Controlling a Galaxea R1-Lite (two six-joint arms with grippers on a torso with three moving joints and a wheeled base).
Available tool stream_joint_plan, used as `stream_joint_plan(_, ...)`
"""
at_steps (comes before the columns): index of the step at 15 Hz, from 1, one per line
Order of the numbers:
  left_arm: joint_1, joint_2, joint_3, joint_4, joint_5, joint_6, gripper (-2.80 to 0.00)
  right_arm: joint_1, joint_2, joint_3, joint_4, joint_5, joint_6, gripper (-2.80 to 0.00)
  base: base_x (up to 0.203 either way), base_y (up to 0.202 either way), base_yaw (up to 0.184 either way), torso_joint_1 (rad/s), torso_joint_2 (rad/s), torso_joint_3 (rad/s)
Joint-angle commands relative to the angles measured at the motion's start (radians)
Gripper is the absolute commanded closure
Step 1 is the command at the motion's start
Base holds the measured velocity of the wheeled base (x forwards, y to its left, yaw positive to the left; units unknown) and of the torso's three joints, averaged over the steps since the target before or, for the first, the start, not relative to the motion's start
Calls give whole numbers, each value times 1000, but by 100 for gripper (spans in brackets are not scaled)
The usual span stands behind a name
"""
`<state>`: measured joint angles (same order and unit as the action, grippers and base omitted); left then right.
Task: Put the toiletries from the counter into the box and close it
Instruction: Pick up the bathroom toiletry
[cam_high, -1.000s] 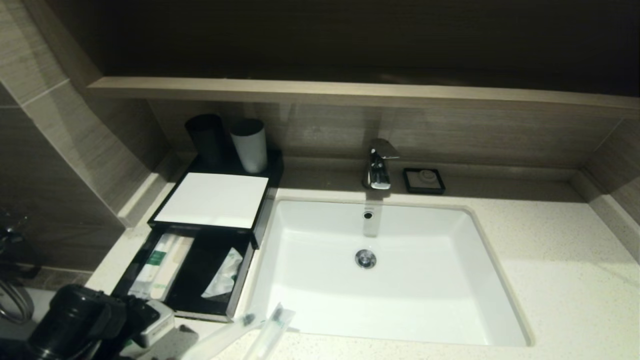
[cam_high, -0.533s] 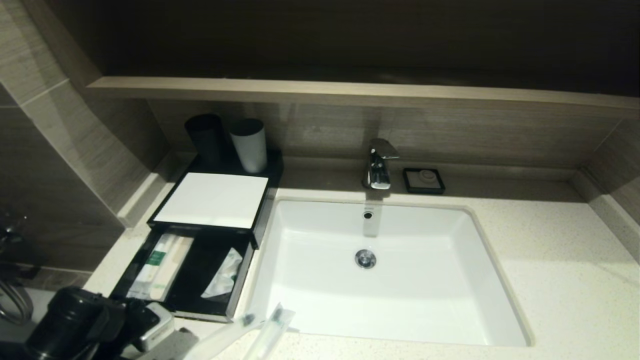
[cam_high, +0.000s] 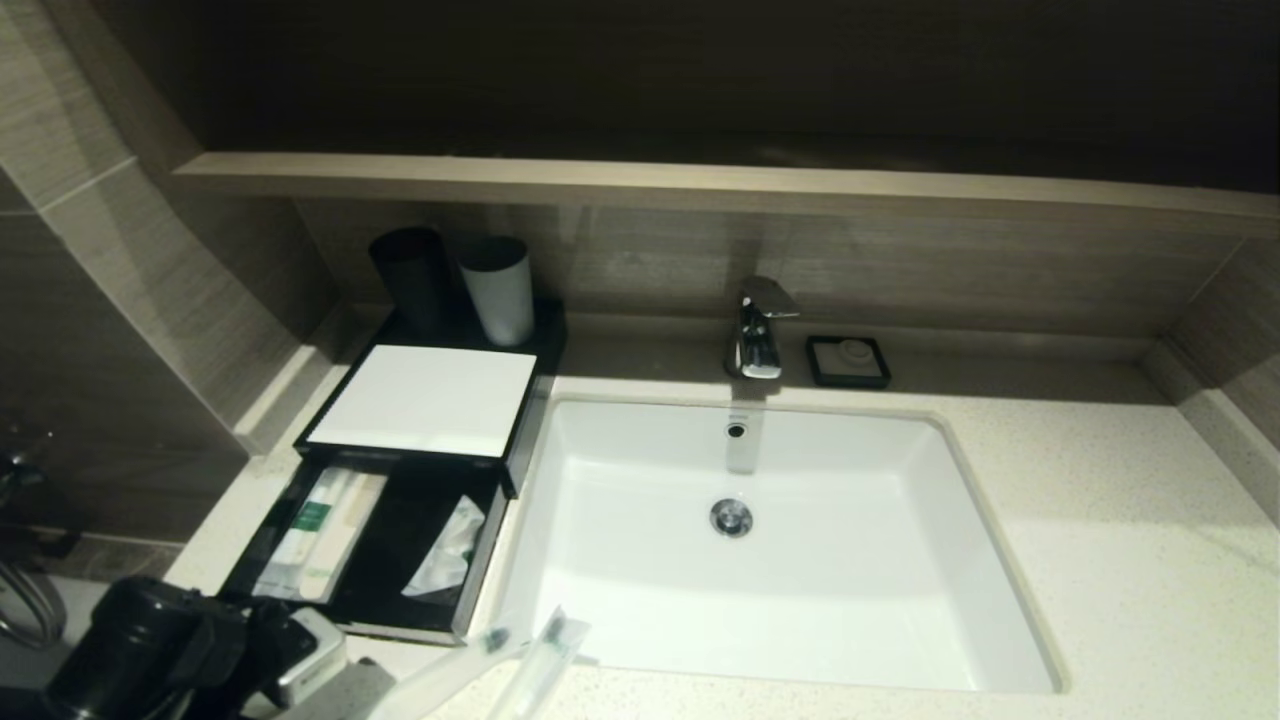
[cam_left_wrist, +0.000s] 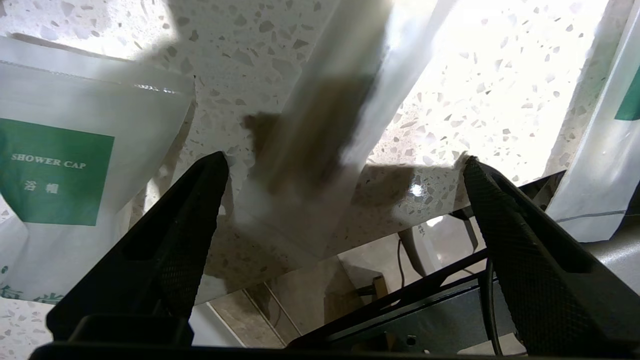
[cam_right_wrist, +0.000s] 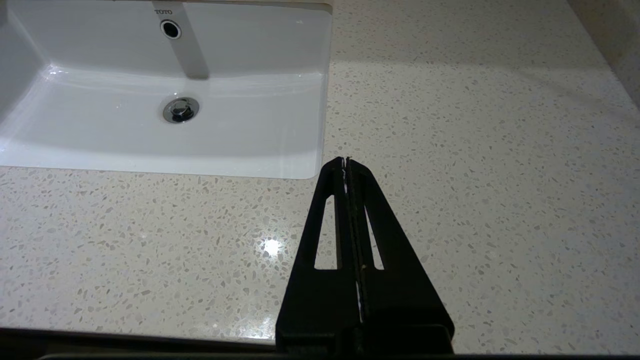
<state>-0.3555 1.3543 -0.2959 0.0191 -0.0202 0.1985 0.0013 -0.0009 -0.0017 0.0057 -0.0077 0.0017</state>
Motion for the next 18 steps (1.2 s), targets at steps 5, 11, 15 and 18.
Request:
stream_joint_plan(5, 0, -8, 4, 1, -1, 1, 0, 0, 1, 0, 0, 0, 0, 0, 0, 0, 0, 0, 0, 0)
stream_joint_plan(11, 0, -44, 4, 2, -6, -2, 0, 0, 1, 0, 0, 0, 0, 0, 0, 0, 0, 0, 0, 0)
stream_joint_plan(15, -2, -75, 12, 9, -10, -2, 0, 0, 1, 0, 0, 0, 0, 0, 0, 0, 0, 0, 0, 0)
stream_joint_plan(18, -2, -89, 18, 11, -10, -1, 0, 0, 1, 0, 0, 0, 0, 0, 0, 0, 0, 0, 0, 0)
